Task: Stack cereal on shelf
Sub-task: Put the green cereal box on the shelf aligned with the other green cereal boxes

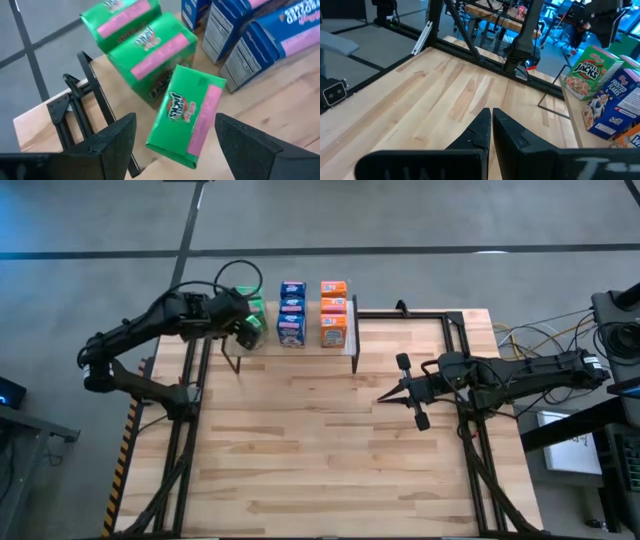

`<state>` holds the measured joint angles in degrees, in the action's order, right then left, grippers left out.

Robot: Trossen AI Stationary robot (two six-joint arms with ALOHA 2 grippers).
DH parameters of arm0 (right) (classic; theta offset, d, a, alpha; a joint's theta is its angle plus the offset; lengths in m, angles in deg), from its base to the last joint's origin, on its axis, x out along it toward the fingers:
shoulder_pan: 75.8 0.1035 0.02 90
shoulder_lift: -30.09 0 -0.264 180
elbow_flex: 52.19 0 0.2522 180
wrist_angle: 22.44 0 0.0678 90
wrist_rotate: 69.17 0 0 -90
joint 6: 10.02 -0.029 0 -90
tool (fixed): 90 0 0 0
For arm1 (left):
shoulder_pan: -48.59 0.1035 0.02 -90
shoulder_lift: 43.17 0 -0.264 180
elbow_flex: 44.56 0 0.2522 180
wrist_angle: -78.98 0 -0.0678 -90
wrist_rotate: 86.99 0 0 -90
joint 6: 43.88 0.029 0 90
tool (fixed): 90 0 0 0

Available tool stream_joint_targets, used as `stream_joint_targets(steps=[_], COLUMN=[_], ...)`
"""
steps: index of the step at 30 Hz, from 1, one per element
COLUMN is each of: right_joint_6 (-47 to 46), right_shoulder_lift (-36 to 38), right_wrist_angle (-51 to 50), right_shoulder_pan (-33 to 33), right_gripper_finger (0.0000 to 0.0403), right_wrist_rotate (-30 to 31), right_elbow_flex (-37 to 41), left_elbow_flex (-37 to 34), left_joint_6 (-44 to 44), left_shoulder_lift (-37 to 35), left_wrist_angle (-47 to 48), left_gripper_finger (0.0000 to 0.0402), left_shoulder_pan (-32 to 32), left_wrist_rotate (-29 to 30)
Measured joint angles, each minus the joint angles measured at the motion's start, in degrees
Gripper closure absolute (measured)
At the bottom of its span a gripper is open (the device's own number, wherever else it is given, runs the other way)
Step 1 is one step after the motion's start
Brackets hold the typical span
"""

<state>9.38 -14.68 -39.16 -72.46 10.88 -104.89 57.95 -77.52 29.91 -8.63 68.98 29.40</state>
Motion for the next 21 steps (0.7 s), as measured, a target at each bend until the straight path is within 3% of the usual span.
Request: stream_joint_targets(steps=[14, 21], right_joint_6=[0.79, 0.77], right_shoulder_lift=[-0.07, -0.26], right_wrist_angle=[0.26, 0.26], right_shoulder_pan=[0.00, 0.00], right_gripper_finger=[0.0394, 0.0394], right_wrist_rotate=[1.05, 1.09], right_elbow_flex=[-0.66, -0.68], left_elbow_flex=[-0.17, -0.17], left_joint_6=[3.34, 9.18], left_shoulder_lift=[3.65, 3.91], left_wrist_angle=[0.91, 1.90], left_gripper_finger=[0.0151, 0.0157], left_shoulder_pan=[-0.02, -0.09], left_wrist_rotate=[-1.99, -2.45])
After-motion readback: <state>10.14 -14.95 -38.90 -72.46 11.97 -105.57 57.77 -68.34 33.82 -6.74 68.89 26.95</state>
